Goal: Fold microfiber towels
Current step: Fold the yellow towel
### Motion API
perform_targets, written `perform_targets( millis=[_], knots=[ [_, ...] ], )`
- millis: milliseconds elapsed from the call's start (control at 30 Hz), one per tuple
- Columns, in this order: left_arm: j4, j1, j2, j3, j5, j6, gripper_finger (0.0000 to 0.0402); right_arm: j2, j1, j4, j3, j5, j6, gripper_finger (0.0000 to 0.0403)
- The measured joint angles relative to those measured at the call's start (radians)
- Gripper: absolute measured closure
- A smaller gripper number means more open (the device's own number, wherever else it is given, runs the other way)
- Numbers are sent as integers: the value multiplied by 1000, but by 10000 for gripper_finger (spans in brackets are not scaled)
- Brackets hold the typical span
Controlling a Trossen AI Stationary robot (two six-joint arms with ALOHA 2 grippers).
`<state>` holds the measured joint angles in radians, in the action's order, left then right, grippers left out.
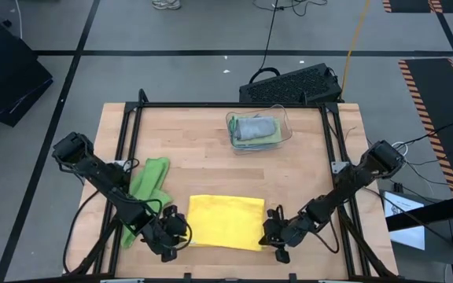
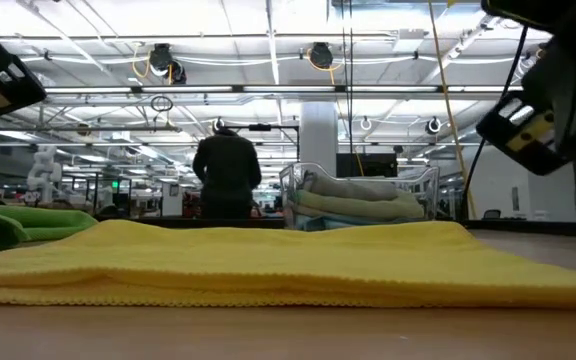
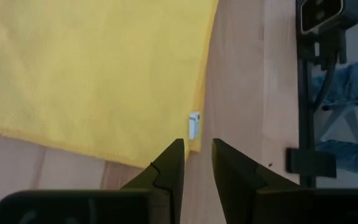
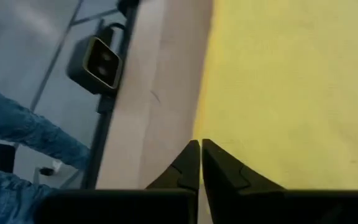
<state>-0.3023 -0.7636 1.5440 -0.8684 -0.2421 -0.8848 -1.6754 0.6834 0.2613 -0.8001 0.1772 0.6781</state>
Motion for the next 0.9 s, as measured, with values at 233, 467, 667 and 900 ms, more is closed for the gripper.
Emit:
perform_targets(
  millis=[233, 467, 667, 900],
  knots=[
    [-18, -13, 1, 0, -22, -16, 318, -70, 8, 128, 0, -25, -71, 308],
    [-18, -13, 1, 0, -22, -19, 318, -165, 8, 196, 0, -33, -124, 268],
    [-26, -4, 1, 0, -22, -11, 318, -229, 8, 235, -3, -47, -145, 308],
    [-34, -3, 1, 0, -23, -19, 318, -225, 3, 198, -3, -47, -81, 395]
  ],
)
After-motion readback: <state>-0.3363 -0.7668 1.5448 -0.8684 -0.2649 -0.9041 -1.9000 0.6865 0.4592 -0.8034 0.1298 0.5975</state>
